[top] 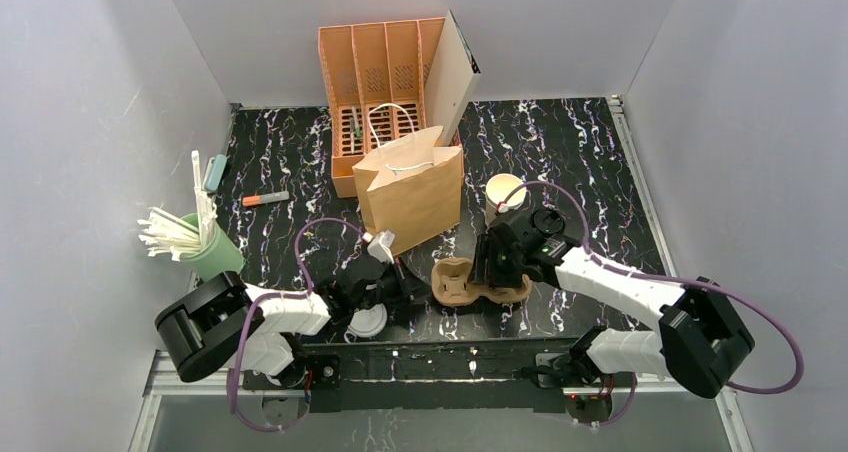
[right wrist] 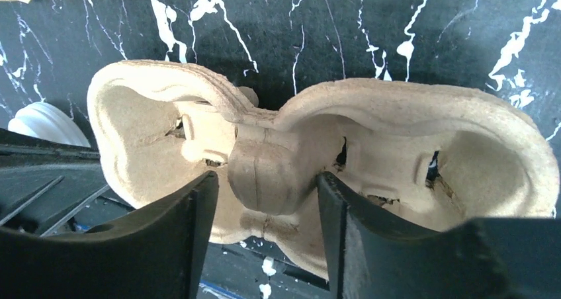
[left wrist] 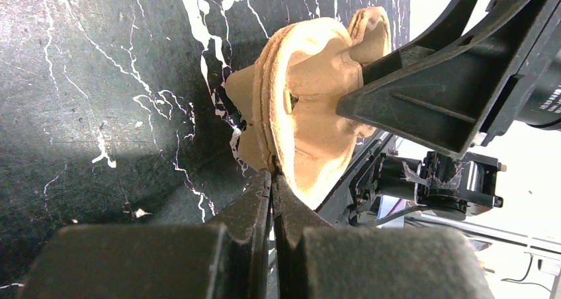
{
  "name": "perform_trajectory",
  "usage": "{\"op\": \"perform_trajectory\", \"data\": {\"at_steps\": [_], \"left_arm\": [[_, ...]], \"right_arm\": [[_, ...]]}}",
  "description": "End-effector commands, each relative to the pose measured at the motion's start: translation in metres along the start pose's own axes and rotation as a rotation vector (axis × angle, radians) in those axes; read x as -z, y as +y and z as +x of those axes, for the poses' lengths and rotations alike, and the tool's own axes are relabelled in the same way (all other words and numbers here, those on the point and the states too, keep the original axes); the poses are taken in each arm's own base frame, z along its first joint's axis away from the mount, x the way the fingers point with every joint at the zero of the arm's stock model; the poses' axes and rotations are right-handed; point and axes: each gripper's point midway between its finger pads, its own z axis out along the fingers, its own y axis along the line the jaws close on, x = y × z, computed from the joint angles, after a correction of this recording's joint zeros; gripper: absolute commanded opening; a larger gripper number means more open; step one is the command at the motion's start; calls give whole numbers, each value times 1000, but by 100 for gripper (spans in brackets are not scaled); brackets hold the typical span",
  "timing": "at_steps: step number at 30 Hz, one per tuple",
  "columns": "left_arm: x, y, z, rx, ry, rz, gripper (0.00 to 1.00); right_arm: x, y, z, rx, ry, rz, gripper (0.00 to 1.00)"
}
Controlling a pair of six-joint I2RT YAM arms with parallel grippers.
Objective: Pack the takeout coffee
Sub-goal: Pick up the cup tray from the cup tray.
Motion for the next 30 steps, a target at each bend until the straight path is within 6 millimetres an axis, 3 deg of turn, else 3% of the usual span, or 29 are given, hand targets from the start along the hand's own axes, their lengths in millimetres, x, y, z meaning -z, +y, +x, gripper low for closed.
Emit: {"op": "perform_trajectory", "data": {"at_steps": [1,5,7,11,13,15,18,23,30], "left_arm": [[3,-11,-1,-1,-2,53,0],[2,-11,-2,-2,-7,52,0],[1,-9,-2,-1,-9,46,0],[0,-7,-1,9,-7,41,23],[0,-7,0,20,-8,42,31],[-1,-7,0,21,-6,47,32],[-3,-9,2,29,3,61,27],[0,3,0,49,-30,36,0],[5,34,1,54,-45,-80,0]], "right_arm": [[-8,15,-7,41,-41,-14,69],[-16,14,-1,95,-36,81,73],[-18,12,1,105,-31,104,68],[-15,15,3,103,-28,83,45],[-13,22,6,100,-13,42,42],[-10,29,9,96,3,6,40],[-5,39,13,95,25,-51,38],[10,47,9,75,3,-97,33],[43,62,6,32,1,-208,32]]}}
